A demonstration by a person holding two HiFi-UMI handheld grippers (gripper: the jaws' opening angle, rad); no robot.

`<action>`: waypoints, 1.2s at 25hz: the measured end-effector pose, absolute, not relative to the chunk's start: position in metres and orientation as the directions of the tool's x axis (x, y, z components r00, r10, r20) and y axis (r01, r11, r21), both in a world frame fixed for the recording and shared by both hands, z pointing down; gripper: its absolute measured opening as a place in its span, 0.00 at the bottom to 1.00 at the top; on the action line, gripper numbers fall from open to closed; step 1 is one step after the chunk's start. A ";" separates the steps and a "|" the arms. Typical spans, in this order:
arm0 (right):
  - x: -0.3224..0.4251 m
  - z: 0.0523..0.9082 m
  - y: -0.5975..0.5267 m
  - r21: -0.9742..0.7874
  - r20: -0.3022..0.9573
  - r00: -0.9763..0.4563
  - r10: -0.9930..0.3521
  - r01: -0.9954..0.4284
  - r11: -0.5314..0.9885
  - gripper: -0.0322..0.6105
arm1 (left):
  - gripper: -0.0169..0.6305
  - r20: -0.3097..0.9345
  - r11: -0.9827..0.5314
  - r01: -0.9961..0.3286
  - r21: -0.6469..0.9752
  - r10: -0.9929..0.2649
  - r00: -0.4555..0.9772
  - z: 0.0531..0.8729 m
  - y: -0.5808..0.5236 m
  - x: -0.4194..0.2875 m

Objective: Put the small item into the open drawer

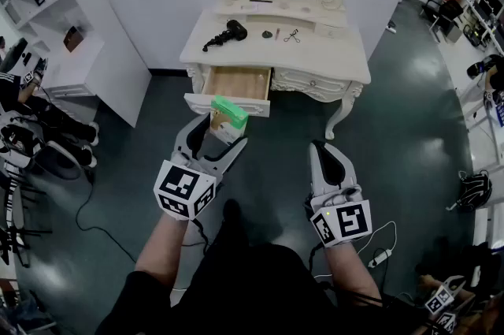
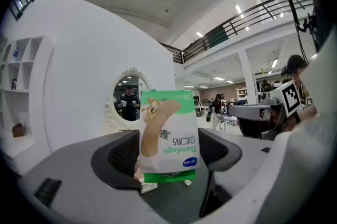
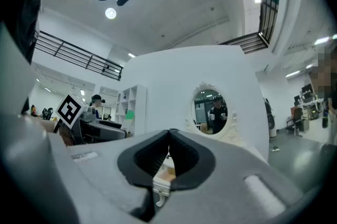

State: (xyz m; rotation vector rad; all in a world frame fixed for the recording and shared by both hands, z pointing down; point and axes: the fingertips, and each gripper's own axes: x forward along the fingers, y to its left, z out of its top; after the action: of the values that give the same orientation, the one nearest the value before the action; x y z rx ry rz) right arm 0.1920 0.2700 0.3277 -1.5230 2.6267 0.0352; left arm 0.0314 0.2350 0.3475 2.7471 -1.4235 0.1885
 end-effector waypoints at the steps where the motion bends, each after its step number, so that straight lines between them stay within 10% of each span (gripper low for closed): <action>1: 0.194 0.328 0.274 -0.035 -0.101 -0.489 -0.866 -0.868 0.495 0.05 | 0.55 0.124 -0.572 -0.820 -0.022 -0.815 0.566 0.347 0.238 0.031; 30: 0.096 0.350 0.152 -0.043 0.001 -0.354 -0.935 -0.934 0.353 0.24 | 0.55 0.230 -0.587 -0.809 -0.022 -0.791 0.567 0.421 0.103 -0.128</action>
State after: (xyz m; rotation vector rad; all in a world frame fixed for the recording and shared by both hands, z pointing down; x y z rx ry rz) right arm 0.0965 0.1524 0.3497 -1.7721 2.5649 -0.0566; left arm -0.1280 0.1035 0.4210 2.7040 -1.3839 0.3311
